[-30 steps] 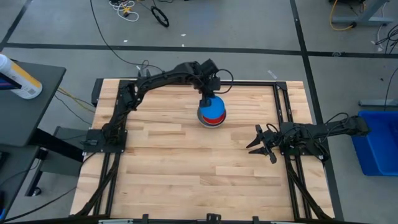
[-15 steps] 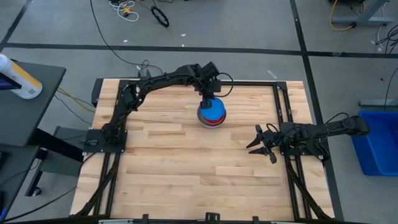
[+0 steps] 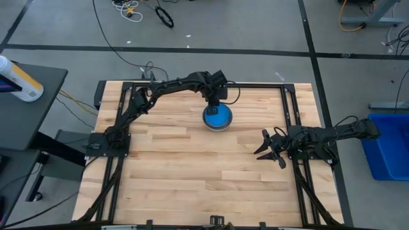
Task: Nest bowls inside each other
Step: Stack the light blue bowl on top of the red bowl
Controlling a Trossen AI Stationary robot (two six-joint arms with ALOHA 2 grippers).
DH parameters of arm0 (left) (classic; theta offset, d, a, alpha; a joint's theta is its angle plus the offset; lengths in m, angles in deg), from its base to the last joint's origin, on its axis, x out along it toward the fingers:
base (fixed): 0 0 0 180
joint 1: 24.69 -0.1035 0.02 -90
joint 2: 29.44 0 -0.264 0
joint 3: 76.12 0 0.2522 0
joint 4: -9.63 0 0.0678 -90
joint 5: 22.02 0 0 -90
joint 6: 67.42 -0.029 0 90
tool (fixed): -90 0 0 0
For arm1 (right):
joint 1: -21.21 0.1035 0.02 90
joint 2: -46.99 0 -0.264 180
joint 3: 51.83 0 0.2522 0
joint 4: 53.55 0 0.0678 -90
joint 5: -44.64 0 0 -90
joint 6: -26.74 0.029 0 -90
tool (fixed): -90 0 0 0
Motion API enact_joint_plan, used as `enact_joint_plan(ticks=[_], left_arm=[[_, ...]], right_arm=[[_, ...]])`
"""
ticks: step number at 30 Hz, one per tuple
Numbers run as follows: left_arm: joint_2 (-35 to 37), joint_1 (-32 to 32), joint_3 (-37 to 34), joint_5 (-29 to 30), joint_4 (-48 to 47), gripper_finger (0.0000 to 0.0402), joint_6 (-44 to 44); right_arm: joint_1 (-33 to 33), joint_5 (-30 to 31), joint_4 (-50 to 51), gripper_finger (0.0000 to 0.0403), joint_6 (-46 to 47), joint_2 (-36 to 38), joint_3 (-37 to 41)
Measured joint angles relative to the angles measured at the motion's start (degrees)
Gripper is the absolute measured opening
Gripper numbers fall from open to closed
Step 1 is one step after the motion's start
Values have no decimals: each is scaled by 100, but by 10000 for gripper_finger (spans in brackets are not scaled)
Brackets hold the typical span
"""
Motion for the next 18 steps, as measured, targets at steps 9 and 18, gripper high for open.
enact_joint_plan(ticks=[9, 18], left_arm=[[-10, -15, 2, -65, -68, 12, 28], [-12, -13, 89, -494, 99, 128, 80]], right_arm=[[0, 5, 2, 134, 20, 0, 0], [0, 5, 2, 132, 146, 0, 2]])
